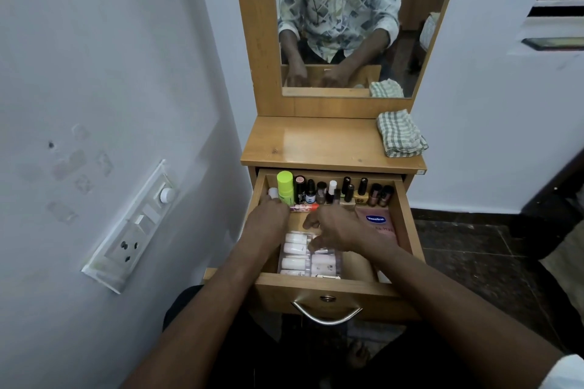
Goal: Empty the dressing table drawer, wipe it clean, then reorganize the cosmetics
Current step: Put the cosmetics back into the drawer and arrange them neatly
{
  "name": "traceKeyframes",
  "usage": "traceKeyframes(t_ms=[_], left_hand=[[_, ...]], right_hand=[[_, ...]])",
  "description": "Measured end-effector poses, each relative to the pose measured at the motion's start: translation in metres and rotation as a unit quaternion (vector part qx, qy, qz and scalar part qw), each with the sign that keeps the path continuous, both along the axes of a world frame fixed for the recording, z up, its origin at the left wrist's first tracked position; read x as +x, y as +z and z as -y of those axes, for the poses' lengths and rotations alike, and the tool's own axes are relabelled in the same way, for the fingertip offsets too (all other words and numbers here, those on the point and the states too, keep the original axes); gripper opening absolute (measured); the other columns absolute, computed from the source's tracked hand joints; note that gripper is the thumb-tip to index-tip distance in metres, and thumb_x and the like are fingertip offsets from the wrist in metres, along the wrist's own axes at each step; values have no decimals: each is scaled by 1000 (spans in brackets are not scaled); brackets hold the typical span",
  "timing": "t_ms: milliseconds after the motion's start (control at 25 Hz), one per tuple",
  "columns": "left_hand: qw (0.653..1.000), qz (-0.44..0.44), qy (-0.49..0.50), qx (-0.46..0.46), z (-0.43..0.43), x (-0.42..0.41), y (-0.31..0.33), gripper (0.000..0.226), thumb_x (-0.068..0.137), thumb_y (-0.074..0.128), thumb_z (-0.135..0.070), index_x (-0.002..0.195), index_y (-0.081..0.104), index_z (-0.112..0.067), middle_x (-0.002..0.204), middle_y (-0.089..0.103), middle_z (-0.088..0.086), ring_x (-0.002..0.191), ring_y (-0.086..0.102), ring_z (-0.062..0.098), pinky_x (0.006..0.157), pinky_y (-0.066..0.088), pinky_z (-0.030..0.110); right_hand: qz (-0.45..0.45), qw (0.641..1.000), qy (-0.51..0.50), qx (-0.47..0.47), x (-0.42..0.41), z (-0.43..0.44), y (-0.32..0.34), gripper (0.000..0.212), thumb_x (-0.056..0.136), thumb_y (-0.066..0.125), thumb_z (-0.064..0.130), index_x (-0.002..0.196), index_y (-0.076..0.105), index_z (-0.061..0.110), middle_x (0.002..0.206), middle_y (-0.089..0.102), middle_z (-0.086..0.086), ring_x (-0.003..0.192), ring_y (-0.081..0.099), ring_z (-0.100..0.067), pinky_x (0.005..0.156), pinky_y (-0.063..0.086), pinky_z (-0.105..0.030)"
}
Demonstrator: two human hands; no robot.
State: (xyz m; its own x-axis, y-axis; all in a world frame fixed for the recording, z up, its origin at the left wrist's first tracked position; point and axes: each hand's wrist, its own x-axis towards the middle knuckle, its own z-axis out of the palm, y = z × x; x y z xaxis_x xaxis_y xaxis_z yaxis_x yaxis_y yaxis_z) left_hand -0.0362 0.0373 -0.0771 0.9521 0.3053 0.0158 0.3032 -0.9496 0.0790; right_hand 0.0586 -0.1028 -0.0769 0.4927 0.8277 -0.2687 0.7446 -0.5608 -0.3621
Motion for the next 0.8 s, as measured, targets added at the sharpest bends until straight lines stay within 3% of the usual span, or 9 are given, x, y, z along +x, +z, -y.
traceKeyframes(t_ms=[80, 280, 560, 640, 800], left_hand=[[998, -12, -27, 58, 0, 2, -2, 26, 93, 48, -1, 114, 63, -5, 117, 60, 15, 114, 50, 30, 91, 44, 36], [995, -25, -17, 100, 0, 4, -4, 24, 94, 50, -6, 114, 64, -9, 120, 61, 13, 118, 50, 29, 101, 40, 38], [1000, -13, -1, 9, -6, 3, -5, 23, 94, 56, -12, 116, 62, -7, 113, 60, 11, 105, 57, 22, 81, 44, 27], [1000, -11, -2, 15, -4, 2, -3, 23, 96, 55, -13, 117, 60, -8, 115, 60, 11, 105, 56, 22, 83, 46, 29], [1000, 12, 4, 5, -1, 3, -1, 25, 91, 61, -17, 114, 61, -7, 114, 61, 12, 106, 55, 25, 86, 46, 33]], right_hand=[[34, 999, 27, -19, -8, 3, -3, 59, 77, 81, 34, 129, 61, 17, 125, 64, -7, 115, 57, -24, 89, 50, -37], [74, 996, 34, -17, -16, 4, -9, 68, 74, 82, 34, 134, 54, 19, 128, 60, -9, 118, 53, -27, 85, 49, -38], [117, 985, 117, -51, -31, 14, -3, 66, 84, 73, 40, 141, 50, 16, 138, 48, -12, 127, 44, -30, 95, 47, -42], [136, 982, 118, -64, -34, 13, -5, 57, 87, 71, 33, 137, 53, 14, 140, 46, -12, 127, 46, -32, 94, 50, -45], [164, 985, 37, 31, -14, 15, 9, 40, 99, 49, 12, 138, 52, 13, 146, 48, -11, 125, 53, -28, 98, 51, -40]])
